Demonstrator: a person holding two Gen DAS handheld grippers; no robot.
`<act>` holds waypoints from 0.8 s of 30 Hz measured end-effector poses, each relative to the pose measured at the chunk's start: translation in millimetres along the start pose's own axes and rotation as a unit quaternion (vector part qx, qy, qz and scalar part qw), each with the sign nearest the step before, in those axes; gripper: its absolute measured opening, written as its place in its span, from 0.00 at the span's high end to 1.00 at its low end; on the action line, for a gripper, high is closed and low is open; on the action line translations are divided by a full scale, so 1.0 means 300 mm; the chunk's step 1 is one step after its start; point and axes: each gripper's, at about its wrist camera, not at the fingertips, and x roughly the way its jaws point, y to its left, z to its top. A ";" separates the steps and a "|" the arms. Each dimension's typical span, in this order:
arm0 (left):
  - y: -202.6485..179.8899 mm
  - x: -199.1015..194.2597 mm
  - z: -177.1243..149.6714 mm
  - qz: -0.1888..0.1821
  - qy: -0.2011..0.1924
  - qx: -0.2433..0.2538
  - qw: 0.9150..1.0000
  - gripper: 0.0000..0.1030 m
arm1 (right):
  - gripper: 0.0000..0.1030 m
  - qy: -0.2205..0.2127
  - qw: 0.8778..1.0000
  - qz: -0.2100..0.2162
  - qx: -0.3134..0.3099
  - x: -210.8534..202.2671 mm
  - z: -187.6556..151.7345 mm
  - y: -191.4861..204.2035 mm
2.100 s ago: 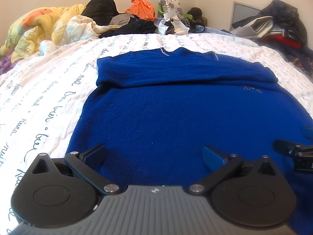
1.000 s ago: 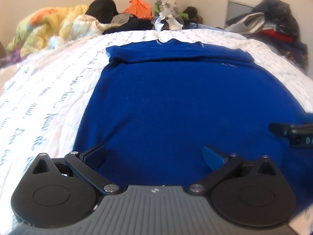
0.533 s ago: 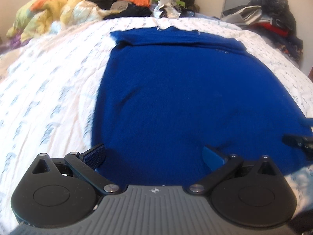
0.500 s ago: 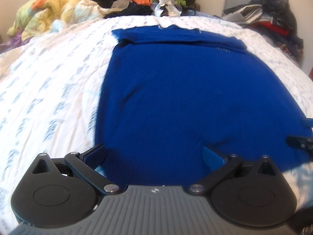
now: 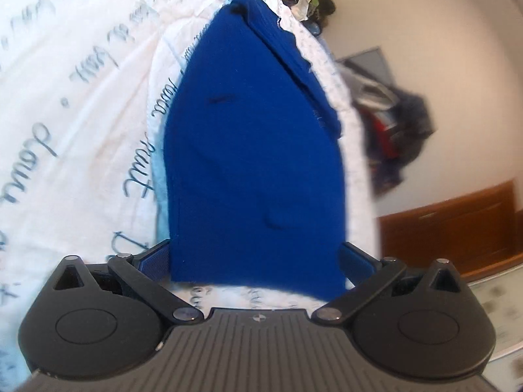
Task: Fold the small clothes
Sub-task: 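Grasp the sweater hem with both tools and fold it toward the collar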
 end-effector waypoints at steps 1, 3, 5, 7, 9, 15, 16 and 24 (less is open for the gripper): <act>0.008 -0.002 0.004 -0.004 0.000 -0.009 1.000 0.04 | 0.00 0.013 1.000 0.017 0.007 0.020 0.006 -0.001; 0.018 -0.013 0.016 0.006 0.002 -0.015 1.000 0.15 | 0.00 0.024 0.999 0.032 0.012 0.039 0.008 -0.001; 0.023 -0.025 0.019 0.024 0.002 -0.012 1.000 0.34 | 0.00 0.025 0.999 0.032 0.009 0.037 0.015 0.000; 0.023 -0.031 0.019 0.036 0.007 -0.008 0.999 0.42 | 0.04 0.021 0.999 0.033 0.012 0.031 0.012 -0.005; 0.024 -0.032 0.026 0.039 0.008 -0.006 0.999 0.45 | 0.30 0.017 1.000 0.014 0.010 0.029 0.024 -0.008; -0.023 0.000 0.044 0.105 0.028 0.034 0.994 0.97 | 0.94 0.022 0.999 -0.028 0.016 0.031 0.010 -0.024; -0.039 0.000 0.050 0.111 0.030 0.046 0.992 0.97 | 0.94 0.019 0.999 -0.031 0.011 0.029 0.014 -0.019; -0.295 0.008 0.362 0.010 -0.030 0.131 0.991 0.97 | 0.94 -0.061 0.993 0.099 0.000 -0.017 0.277 0.075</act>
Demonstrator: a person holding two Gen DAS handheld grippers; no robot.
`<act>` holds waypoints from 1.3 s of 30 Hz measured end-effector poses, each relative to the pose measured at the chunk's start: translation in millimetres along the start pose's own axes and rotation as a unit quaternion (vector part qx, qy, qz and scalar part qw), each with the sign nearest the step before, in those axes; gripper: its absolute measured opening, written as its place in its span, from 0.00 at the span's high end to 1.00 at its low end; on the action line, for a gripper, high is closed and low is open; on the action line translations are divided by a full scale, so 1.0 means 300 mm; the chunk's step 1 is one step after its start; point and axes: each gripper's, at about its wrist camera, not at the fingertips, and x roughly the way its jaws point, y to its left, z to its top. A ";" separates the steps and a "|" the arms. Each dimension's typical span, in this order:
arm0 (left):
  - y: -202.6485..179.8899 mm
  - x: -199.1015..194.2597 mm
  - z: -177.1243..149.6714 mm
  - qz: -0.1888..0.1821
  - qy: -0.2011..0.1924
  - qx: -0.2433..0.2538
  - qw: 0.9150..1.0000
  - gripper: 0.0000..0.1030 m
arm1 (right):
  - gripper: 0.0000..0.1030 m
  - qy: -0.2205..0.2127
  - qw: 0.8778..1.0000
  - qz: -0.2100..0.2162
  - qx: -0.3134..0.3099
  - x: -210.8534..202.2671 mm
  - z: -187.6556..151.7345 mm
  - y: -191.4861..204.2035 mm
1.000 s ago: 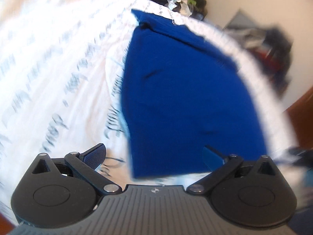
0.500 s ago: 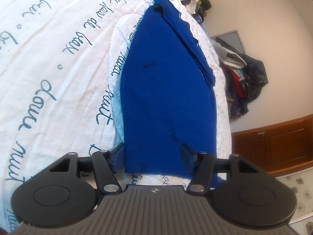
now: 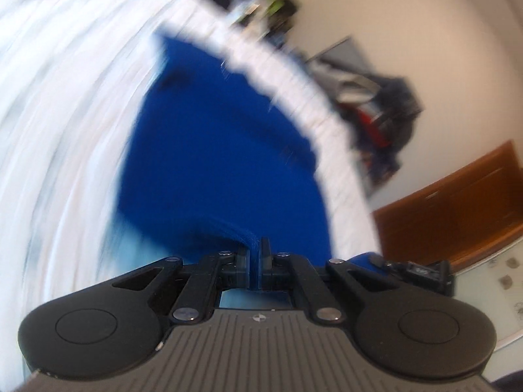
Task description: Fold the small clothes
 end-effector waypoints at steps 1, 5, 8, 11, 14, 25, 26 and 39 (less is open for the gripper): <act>-0.018 0.032 0.080 -0.006 -0.015 0.010 1.000 0.97 | 0.94 -0.016 1.000 0.013 -0.008 0.021 0.081 0.012; -0.066 0.203 0.404 -0.001 -0.072 0.041 0.997 0.97 | 0.94 -0.067 0.997 0.044 -0.016 0.158 0.401 0.018; -0.072 0.378 0.611 0.042 -0.101 0.057 0.992 0.97 | 0.94 -0.087 0.995 0.036 -0.010 0.308 0.640 -0.013; -0.031 0.552 0.750 0.109 -0.113 0.058 0.986 0.97 | 0.92 -0.102 0.995 0.004 0.017 0.472 0.821 -0.085; 0.057 0.662 0.810 0.151 -0.113 0.035 0.981 0.49 | 0.71 -0.132 0.989 -0.046 0.044 0.600 0.906 -0.154; 0.185 0.284 0.402 0.172 -0.110 -0.056 0.977 0.14 | 0.22 -0.069 0.987 -0.136 -0.041 0.322 0.567 -0.144; 0.205 0.274 0.362 0.165 -0.099 -0.076 0.978 0.15 | 0.22 -0.056 0.989 -0.136 -0.030 0.313 0.528 -0.162; 0.139 0.418 0.360 0.191 -0.046 -0.058 0.979 0.92 | 0.96 0.011 0.994 -0.108 -0.002 0.507 0.541 -0.183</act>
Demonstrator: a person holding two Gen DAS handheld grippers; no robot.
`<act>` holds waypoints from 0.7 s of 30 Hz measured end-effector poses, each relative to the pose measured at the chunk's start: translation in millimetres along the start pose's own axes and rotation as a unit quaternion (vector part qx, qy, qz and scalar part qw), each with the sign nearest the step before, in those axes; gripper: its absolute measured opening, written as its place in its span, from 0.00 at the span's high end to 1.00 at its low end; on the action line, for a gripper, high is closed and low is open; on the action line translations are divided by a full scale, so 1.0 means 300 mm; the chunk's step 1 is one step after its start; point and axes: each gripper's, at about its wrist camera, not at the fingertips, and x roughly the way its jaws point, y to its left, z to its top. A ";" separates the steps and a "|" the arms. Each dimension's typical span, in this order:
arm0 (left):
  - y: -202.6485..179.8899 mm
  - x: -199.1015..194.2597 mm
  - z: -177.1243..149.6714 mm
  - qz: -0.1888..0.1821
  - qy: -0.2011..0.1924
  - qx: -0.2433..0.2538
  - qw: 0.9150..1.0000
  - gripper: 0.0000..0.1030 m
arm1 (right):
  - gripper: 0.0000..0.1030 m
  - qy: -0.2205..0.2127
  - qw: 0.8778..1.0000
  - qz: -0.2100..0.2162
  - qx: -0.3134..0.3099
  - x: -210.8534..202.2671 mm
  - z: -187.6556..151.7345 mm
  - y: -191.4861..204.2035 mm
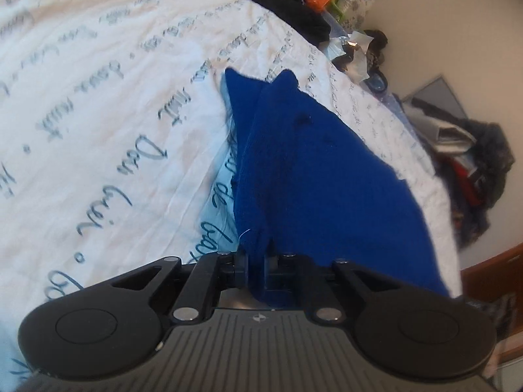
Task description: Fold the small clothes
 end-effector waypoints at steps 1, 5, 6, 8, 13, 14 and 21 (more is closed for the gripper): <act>-0.008 -0.029 0.010 -0.005 -0.008 0.003 1.000 0.92 | 0.96 -0.009 1.000 0.008 -0.009 -0.021 0.000 0.020; -0.057 -0.261 0.017 -0.059 -0.032 0.023 0.997 0.92 | 0.96 -0.036 0.996 0.067 -0.038 -0.194 -0.031 0.112; -0.067 -0.332 -0.009 -0.067 -0.035 0.039 0.996 0.92 | 0.96 -0.036 0.995 0.080 -0.048 -0.243 -0.059 0.132; -0.066 -0.442 -0.083 -0.065 -0.039 0.084 0.994 0.92 | 0.96 -0.027 0.992 0.099 -0.067 -0.344 -0.147 0.161; 0.117 -0.431 -0.260 0.057 -0.021 0.107 0.992 0.77 | 0.62 0.043 0.997 0.009 -0.068 -0.370 -0.407 0.068; 0.144 -0.421 -0.252 0.081 -0.024 0.098 0.992 0.73 | 0.49 0.036 0.997 -0.022 -0.063 -0.370 -0.411 0.047; -0.106 -0.269 -0.037 0.078 -0.133 0.174 0.973 0.15 | 0.48 -0.086 0.989 -0.004 -0.121 -0.310 -0.148 0.176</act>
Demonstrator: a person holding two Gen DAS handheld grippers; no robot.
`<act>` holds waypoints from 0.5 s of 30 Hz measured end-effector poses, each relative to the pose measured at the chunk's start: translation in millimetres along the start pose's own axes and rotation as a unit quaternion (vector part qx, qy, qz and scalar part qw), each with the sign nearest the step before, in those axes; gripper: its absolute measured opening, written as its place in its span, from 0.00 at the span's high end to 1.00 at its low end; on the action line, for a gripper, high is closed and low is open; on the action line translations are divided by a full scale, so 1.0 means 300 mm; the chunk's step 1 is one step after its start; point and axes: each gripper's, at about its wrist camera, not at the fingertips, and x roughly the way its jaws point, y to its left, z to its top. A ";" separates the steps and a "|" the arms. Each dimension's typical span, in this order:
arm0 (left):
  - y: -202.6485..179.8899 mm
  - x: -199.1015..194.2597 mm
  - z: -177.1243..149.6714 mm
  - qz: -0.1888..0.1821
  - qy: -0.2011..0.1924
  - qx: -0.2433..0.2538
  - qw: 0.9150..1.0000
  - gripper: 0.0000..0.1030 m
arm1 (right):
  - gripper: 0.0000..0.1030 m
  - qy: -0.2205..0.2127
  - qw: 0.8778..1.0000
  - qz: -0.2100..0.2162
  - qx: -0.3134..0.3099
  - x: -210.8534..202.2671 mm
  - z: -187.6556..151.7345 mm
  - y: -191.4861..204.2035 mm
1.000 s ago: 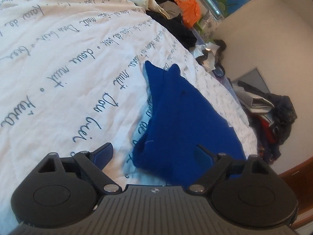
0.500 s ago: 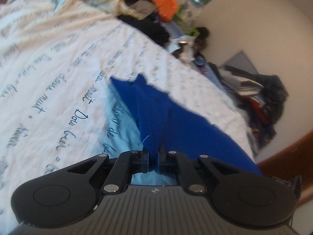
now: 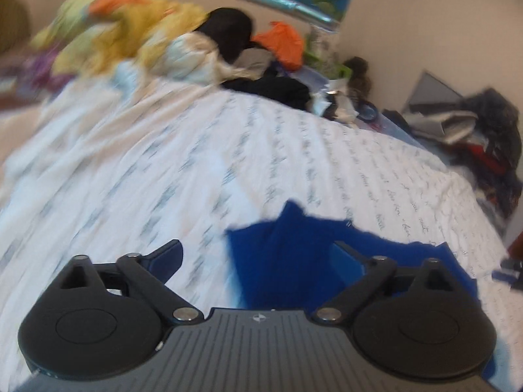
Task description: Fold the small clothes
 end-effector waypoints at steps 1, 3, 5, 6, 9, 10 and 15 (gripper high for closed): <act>-0.050 0.069 0.022 0.003 0.008 0.023 1.000 0.22 | 0.48 0.007 1.000 -0.013 -0.022 0.061 0.033 0.023; -0.120 0.228 0.045 0.016 0.042 0.048 0.998 0.41 | 0.49 0.025 0.994 -0.072 -0.082 0.207 0.083 0.073; -0.166 0.371 0.044 0.027 0.077 0.072 0.994 0.52 | 0.49 0.046 0.984 -0.118 -0.122 0.340 0.088 0.091; -0.184 0.427 0.037 0.030 0.090 0.087 0.992 0.54 | 0.56 0.055 0.982 -0.126 -0.131 0.389 0.086 0.091; -0.206 0.458 0.020 0.053 0.052 0.119 0.990 0.87 | 0.93 0.060 0.980 -0.123 -0.141 0.447 0.066 0.079; -0.200 0.442 0.022 0.053 0.039 0.116 0.991 0.87 | 0.93 0.050 0.982 -0.119 -0.141 0.429 0.074 0.084; -0.177 0.461 -0.032 0.070 0.014 0.126 0.989 0.80 | 0.93 0.007 0.989 -0.104 -0.104 0.417 0.059 -0.022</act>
